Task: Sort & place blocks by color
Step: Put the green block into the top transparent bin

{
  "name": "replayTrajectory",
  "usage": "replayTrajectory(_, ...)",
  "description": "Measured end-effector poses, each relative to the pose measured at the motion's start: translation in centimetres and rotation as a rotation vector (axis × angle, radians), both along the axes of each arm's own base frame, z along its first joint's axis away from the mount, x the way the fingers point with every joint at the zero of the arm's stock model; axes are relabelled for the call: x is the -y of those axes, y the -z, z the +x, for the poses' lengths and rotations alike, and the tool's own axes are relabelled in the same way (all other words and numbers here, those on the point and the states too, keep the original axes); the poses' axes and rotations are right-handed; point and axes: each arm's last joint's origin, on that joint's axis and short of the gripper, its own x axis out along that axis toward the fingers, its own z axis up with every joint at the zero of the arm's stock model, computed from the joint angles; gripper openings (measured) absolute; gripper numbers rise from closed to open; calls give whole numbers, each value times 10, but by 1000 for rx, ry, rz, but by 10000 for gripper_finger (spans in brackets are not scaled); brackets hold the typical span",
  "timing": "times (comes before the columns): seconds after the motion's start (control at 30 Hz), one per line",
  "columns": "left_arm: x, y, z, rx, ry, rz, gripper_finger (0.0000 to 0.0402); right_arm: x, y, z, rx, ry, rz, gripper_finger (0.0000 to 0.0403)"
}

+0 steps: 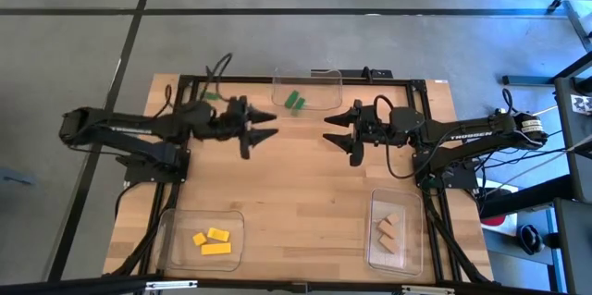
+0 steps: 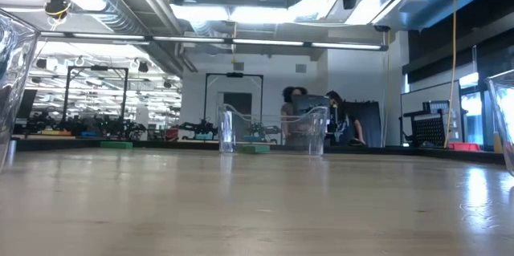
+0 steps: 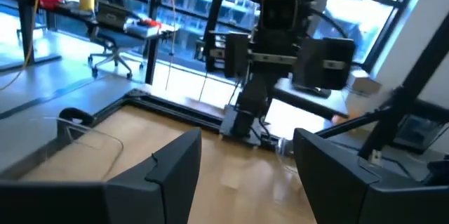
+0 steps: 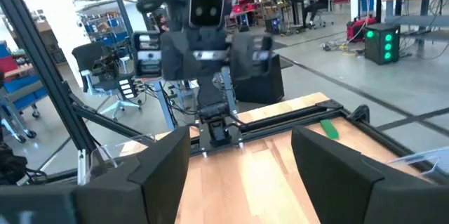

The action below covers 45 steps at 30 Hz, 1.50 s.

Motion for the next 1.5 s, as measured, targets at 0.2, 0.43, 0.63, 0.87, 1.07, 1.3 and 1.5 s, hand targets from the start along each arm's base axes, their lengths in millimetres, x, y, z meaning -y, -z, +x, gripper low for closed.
replayTrajectory(0.2,18,24,-18,-11,21,-21,215,0,0,0,0,-2,-13,252)
replayTrajectory(0.43,19,19,-19,14,6,-5,215,0,0,0,-1,-3,-14,252)
replayTrajectory(0.63,19,19,-19,10,-3,0,215,0,0,0,0,-4,-12,252)
replayTrajectory(0.87,19,19,-19,15,-10,-31,215,0,0,0,0,-4,-11,252)
replayTrajectory(1.07,10,21,-21,47,-254,-212,215,0,0,0,0,-4,-10,252)
replayTrajectory(1.3,-44,26,-35,-258,-806,-362,215,0,0,0,0,-4,-10,252)
replayTrajectory(1.5,-88,77,-61,-577,-1224,-536,215,0,0,0,-1,-4,-10,252)
